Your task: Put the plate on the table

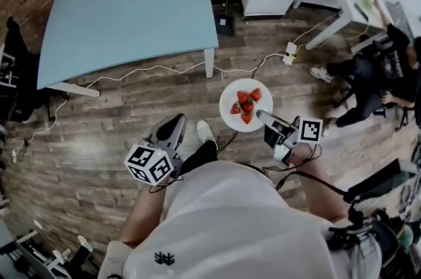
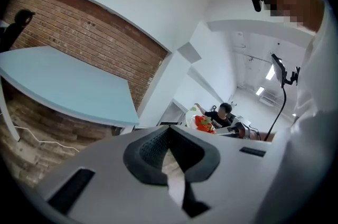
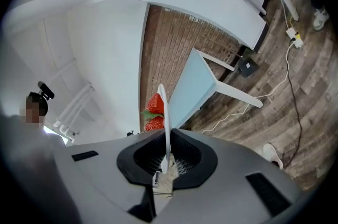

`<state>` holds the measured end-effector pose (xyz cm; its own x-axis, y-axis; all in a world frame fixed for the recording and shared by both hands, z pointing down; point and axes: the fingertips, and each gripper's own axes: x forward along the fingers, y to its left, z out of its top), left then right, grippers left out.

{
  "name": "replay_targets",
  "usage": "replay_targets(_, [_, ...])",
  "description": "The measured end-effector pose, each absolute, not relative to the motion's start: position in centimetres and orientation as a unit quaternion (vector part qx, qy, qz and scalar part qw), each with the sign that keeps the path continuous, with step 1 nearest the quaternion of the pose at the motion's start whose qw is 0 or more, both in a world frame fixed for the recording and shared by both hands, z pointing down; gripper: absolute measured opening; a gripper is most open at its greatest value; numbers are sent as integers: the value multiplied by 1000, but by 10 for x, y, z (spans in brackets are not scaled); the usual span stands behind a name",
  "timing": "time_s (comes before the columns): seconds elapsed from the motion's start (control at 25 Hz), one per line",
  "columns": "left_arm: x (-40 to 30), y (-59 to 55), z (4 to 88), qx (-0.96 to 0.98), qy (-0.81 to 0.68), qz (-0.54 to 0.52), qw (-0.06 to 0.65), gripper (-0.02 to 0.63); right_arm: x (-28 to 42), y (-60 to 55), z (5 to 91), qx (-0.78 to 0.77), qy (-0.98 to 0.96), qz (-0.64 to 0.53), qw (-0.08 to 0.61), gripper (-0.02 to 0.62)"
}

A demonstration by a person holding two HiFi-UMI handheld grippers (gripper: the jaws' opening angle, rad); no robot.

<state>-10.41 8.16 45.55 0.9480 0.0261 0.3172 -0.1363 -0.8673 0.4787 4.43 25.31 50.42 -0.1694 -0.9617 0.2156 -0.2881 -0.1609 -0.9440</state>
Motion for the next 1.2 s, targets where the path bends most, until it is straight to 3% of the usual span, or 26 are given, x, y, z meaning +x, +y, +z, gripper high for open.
replay_targets(0.24, [-59,-40,447,947,-43,152,281,0,120,126,494,-557,569,-518,313,25])
replay_targets(0.52, [-84,-26,436,955,-94,124,252,0,137,104,500,-534,605,-511,294,25])
replay_targets(0.72, [-56,-101,449,940,-161,129,273,0,200,-11,527,-500,616,-548,266,25])
replay_targets(0.96, [-4,-163,435,928,-239,123,257,0,256,-129,560,-471,627,-590,191,25])
replay_targets(1.2, [12,-187,417,905,-314,111,265,0,263,-223,583,-417,642,-623,157,25])
